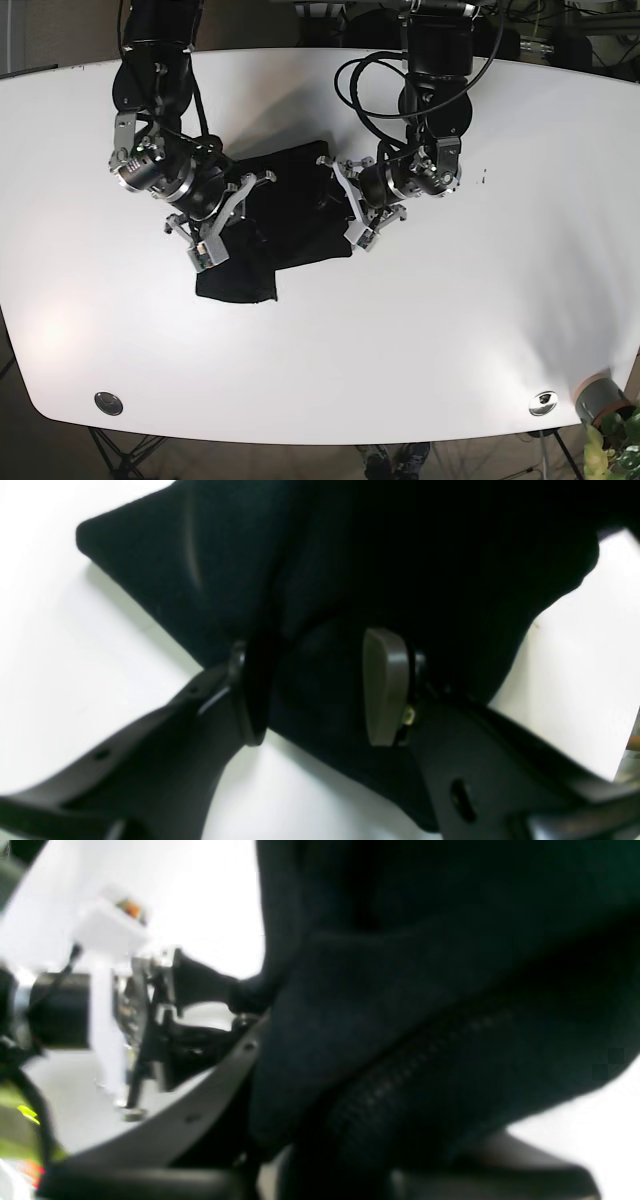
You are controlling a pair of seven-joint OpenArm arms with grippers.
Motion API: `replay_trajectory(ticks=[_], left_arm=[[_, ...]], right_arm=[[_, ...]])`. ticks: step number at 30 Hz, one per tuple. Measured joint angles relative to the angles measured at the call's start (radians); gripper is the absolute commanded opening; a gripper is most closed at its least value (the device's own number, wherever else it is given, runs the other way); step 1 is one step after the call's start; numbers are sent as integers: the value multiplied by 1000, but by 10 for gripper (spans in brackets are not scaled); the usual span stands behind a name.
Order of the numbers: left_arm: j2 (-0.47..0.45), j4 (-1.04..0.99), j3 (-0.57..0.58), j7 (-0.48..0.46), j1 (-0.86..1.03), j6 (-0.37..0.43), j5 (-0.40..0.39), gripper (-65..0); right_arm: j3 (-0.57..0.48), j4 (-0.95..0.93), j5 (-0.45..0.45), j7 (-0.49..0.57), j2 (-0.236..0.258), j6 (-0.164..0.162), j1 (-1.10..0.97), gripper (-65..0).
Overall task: Fold the T-shirt properly
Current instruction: 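Fold the strip in half, bringing the left gripper's end onto the right gripper's end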
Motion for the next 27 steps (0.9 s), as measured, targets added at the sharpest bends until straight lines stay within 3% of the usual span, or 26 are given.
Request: replay_trajectory(ticks=[3, 10, 14, 16, 19, 27], left_arm=[[0, 0, 0, 0, 0, 0, 0, -382], [0, -1, 0, 0, 0, 0, -1, -382], [-1, 0, 0, 1, 0, 0, 0, -382], [-1, 0, 0, 0, 0, 0, -1, -382], [0, 0, 0, 0, 0, -3, -1, -382], [1, 1, -1, 0, 0, -3, 0, -382]], right_arm=[[-66, -13, -176, 51, -33, -5, 3, -615], [-176, -147, -412, 181, -48, 3, 17, -604], [-204, -206, -500, 212, -45, 2, 24, -476], [-208, -212, -518, 227, -46, 3, 24, -361], [-215, -212, -523, 239, -46, 3, 27, -255], [-214, -167, -525, 240, -45, 7, 24, -227]])
